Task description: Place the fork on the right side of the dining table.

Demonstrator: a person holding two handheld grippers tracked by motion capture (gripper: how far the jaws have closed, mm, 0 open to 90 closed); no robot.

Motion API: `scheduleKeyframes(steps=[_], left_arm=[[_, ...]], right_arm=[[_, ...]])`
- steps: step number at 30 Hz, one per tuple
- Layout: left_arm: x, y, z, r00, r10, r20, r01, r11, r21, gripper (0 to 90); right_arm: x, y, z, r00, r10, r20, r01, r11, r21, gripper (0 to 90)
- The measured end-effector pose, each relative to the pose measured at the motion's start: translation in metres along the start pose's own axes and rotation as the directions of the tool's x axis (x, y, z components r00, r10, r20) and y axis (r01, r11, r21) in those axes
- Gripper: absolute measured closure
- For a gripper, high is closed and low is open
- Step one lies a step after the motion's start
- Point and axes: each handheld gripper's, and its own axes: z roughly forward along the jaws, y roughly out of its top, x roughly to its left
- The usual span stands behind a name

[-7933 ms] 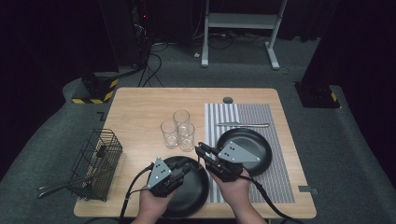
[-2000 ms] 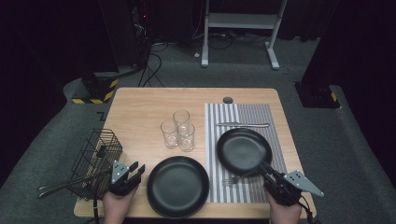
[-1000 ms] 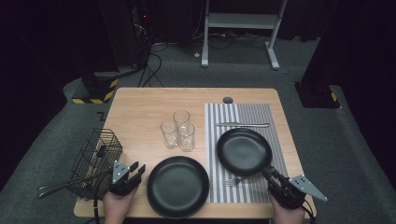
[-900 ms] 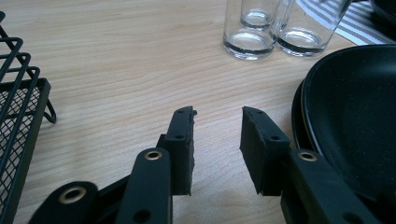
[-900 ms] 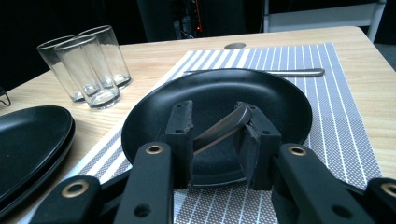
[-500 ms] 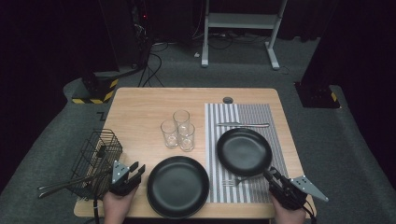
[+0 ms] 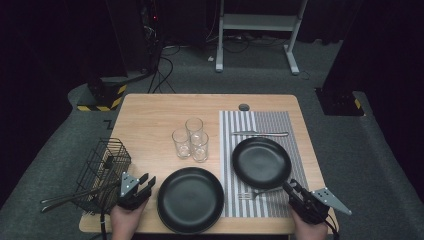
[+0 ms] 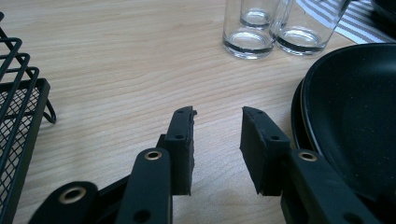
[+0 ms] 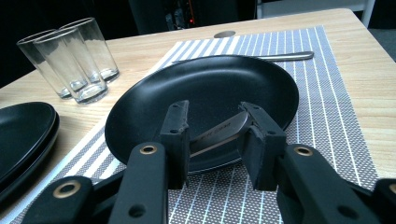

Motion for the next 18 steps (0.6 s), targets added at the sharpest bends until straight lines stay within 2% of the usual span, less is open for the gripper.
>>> scheduleKeyframes(steps=[18], left_arm=[[0.0003,0.0,-0.0001,1.0,-0.001,0.003,0.001,1.0,0.004,64.8]], right_arm=[[-0.0057,-0.0048,0.0023,0.9996,0.025,0.014,-0.025,1.0,0.015,62.9]])
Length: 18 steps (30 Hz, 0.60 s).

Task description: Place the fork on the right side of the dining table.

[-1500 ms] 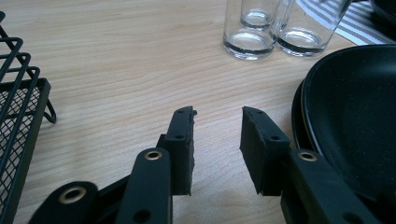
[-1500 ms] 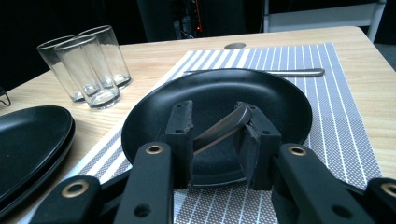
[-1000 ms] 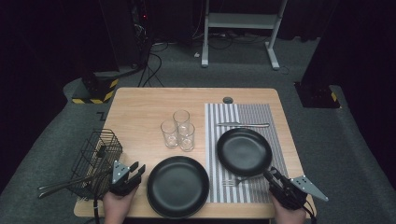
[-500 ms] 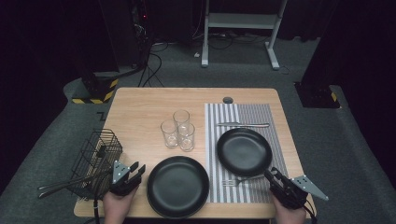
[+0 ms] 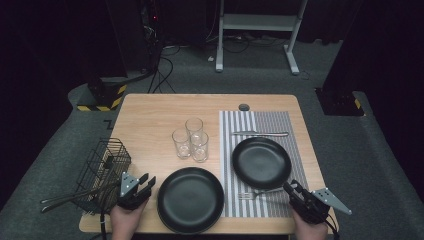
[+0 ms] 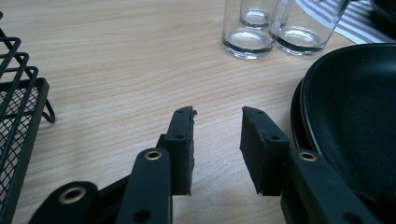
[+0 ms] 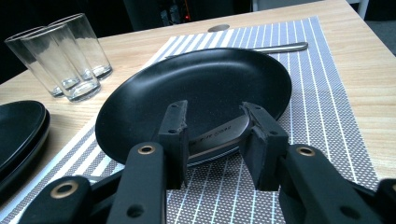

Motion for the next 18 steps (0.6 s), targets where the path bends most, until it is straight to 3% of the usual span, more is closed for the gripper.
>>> scheduleKeyframes(steps=[18], left_arm=[[-0.0003,0.0,0.0002,1.0,0.0,-0.001,0.0,1.0,0.001,64.8]], right_arm=[[-0.0044,-0.0027,0.0015,0.9999,0.016,-0.001,-0.016,1.0,0.006,61.9]])
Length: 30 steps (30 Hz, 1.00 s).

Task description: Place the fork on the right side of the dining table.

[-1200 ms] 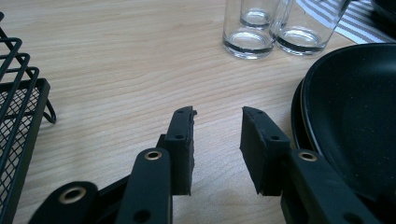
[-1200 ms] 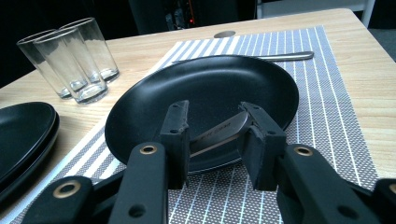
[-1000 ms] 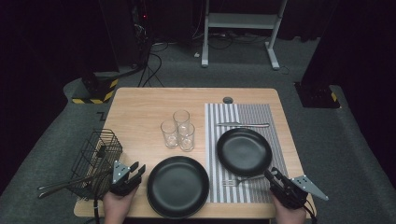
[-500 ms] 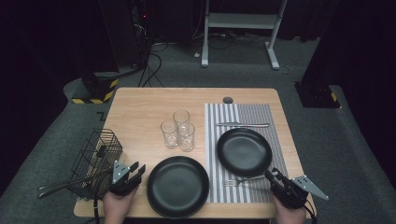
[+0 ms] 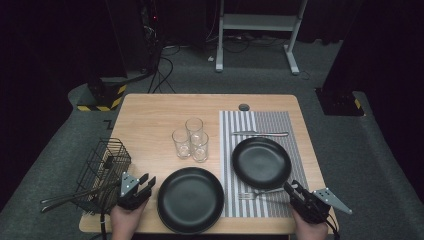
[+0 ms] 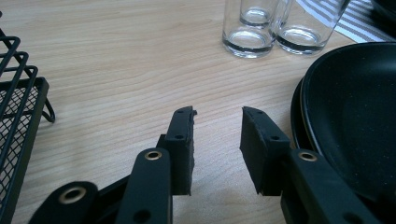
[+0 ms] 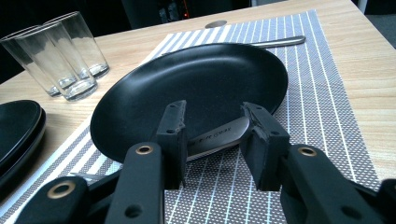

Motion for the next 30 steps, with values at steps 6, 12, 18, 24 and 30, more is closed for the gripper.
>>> scheduleKeyframes(steps=[6,12,18,24,30], left_arm=[[0.0002,0.0,-0.0002,1.0,0.003,0.0,-0.003,1.0,0.002,64.9],[0.0002,0.0001,-0.0001,1.0,0.003,0.0,-0.003,1.0,0.003,64.9],[0.0002,0.0001,0.0,1.0,0.003,0.001,-0.003,1.0,0.004,64.9],[0.0003,0.0001,0.0,1.0,0.002,0.001,-0.002,1.0,0.004,64.9],[0.0005,0.0001,0.0001,1.0,0.003,0.002,-0.003,1.0,0.005,64.9]], right_arm=[[-0.0009,-0.0007,0.0003,1.0,0.001,0.004,-0.001,1.0,0.003,61.4],[-0.0018,-0.0011,0.0007,1.0,0.003,0.005,-0.003,1.0,0.005,61.0],[-0.0025,-0.0018,0.0009,1.0,0.006,0.004,-0.006,1.0,0.006,60.6],[-0.0036,-0.0024,0.0014,0.9999,0.009,0.006,-0.009,1.0,0.008,60.4],[-0.0044,-0.003,0.0019,0.9999,0.01,0.012,-0.01,1.0,0.013,59.7]])
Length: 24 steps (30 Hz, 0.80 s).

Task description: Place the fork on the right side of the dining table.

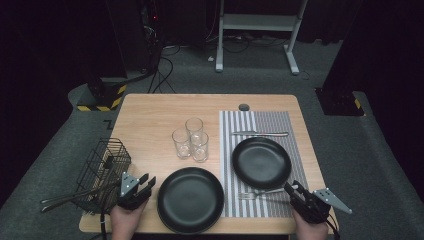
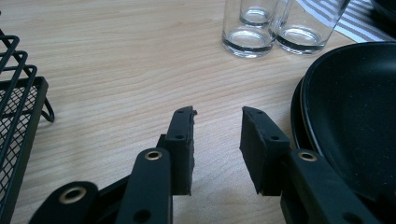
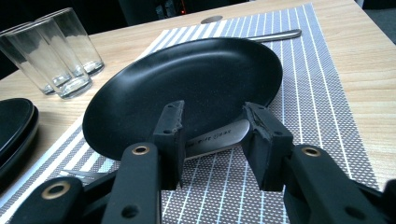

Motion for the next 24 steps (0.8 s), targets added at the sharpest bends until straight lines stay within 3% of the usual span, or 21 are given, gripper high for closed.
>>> scheduleKeyframes(steps=[24], left_arm=[[-0.0001,0.0,0.0001,1.0,-0.001,-0.001,0.001,1.0,0.0,64.9]], right_arm=[[-0.0048,-0.0001,0.0018,0.9996,0.01,0.025,-0.011,1.0,0.009,59.6]])
